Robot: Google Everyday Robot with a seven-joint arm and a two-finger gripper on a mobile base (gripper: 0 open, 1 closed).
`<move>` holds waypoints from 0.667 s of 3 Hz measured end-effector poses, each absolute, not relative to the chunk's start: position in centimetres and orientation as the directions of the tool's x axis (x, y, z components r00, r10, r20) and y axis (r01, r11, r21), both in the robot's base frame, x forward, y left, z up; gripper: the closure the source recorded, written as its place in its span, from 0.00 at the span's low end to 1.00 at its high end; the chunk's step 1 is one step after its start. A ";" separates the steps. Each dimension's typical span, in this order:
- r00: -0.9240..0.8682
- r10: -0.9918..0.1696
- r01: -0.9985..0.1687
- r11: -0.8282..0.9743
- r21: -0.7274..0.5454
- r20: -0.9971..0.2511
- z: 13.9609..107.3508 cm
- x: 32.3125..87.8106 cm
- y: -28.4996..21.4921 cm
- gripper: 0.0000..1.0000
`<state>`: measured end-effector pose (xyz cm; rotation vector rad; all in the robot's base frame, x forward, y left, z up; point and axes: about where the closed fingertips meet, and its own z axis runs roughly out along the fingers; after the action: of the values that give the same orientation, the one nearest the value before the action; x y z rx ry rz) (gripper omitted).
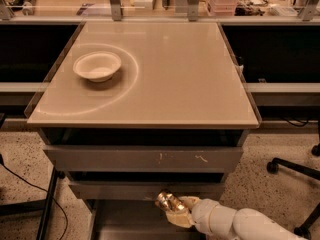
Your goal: Pick orange can from bottom drawer and place on counter
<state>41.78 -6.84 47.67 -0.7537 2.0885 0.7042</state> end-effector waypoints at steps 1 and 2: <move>-0.460 -0.333 -0.731 0.668 0.139 -0.823 53.6 43.4 -4.4 1.00; -0.417 -0.380 -0.736 0.674 0.062 -0.825 56.2 44.2 -5.2 1.00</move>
Offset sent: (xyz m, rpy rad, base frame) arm 0.0137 0.0224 0.0516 -0.0546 -0.0468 0.0184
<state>44.25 -5.19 56.22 -0.8606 2.0440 0.5362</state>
